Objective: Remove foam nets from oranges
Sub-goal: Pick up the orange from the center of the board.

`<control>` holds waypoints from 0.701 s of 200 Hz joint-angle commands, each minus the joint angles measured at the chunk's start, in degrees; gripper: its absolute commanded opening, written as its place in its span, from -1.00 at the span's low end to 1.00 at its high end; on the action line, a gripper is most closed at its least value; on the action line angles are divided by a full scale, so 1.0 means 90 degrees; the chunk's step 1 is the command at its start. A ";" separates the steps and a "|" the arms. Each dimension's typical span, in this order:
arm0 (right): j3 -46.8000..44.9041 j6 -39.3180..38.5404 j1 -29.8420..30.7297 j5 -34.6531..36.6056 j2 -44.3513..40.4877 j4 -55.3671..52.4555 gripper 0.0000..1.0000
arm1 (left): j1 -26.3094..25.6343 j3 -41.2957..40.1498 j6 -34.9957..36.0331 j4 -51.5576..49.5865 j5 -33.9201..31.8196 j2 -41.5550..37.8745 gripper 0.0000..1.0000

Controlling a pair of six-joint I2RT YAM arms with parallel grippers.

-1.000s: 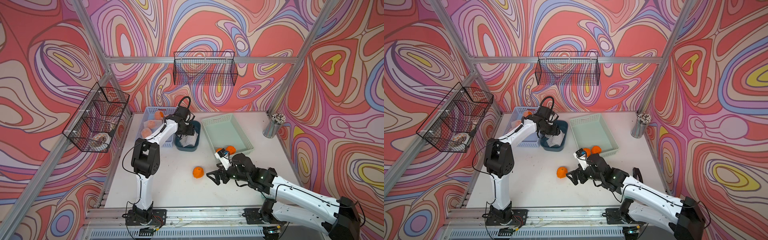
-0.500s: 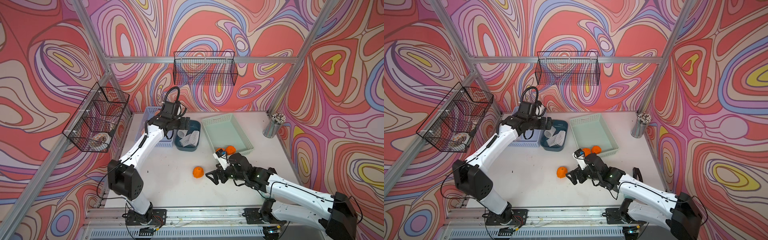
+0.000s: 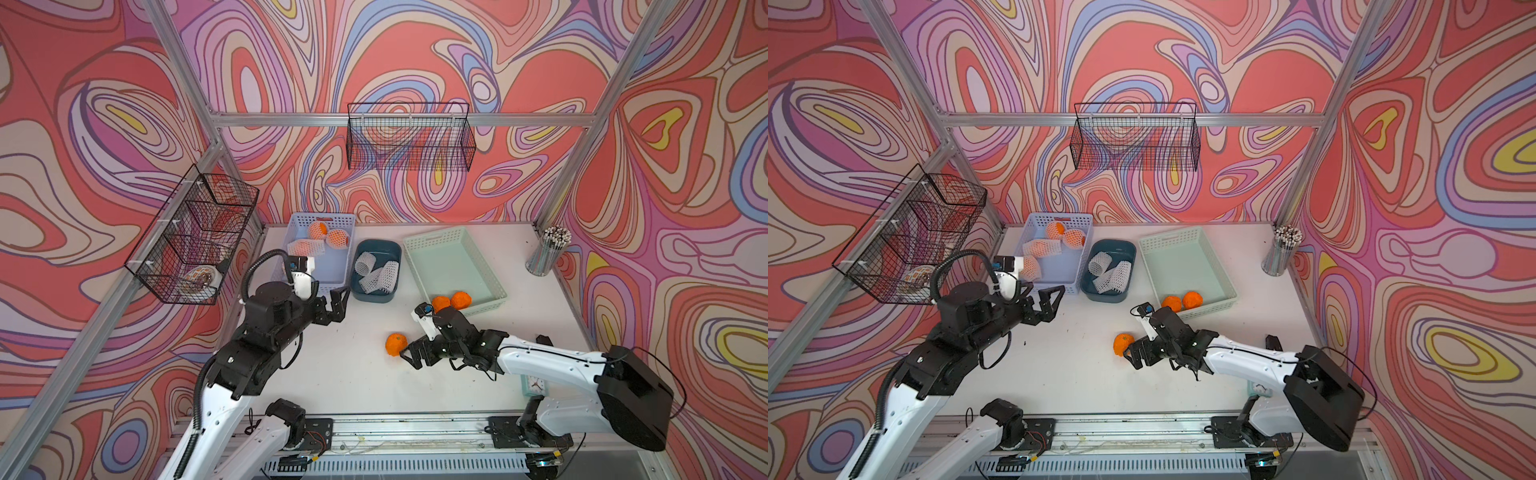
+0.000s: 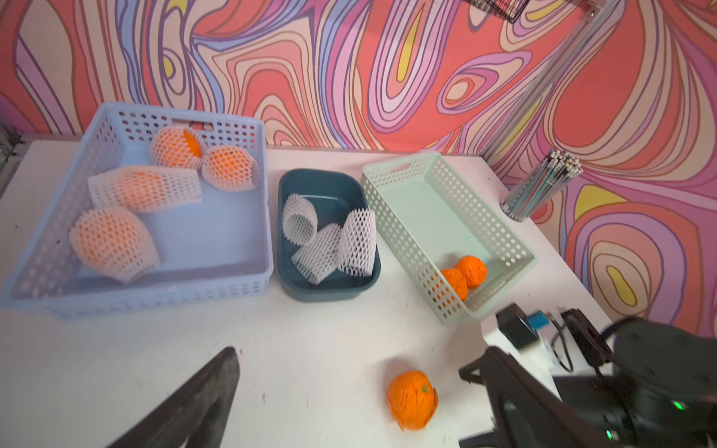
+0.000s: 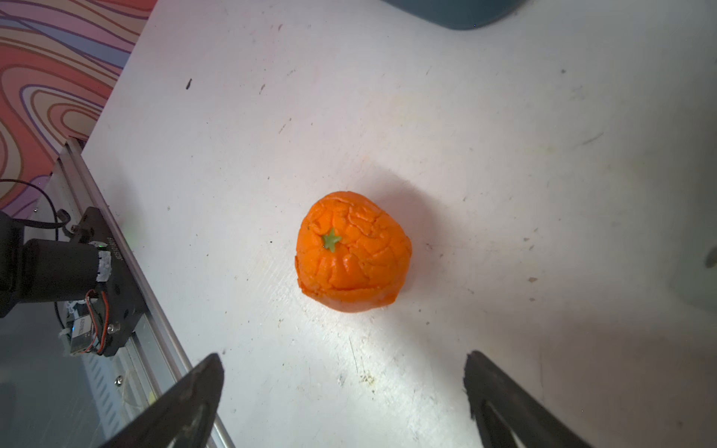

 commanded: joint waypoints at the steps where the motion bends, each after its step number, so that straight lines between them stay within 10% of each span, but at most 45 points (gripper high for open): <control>1: 0.0350 0.0171 0.0094 -0.0023 0.0359 0.0335 0.96 | 0.0033 -0.0188 -0.0193 -0.1240 0.0045 -0.0695 1.00; 47: 0.0778 0.0323 0.0140 0.0016 0.1205 0.0472 0.96 | 0.0035 -0.0277 -0.0548 -0.1948 0.0295 -0.2054 1.00; 140: 0.1380 0.0391 0.0207 0.0395 0.2071 0.0126 0.76 | 0.0038 0.0296 -0.0606 -0.2543 0.0228 -0.2132 1.00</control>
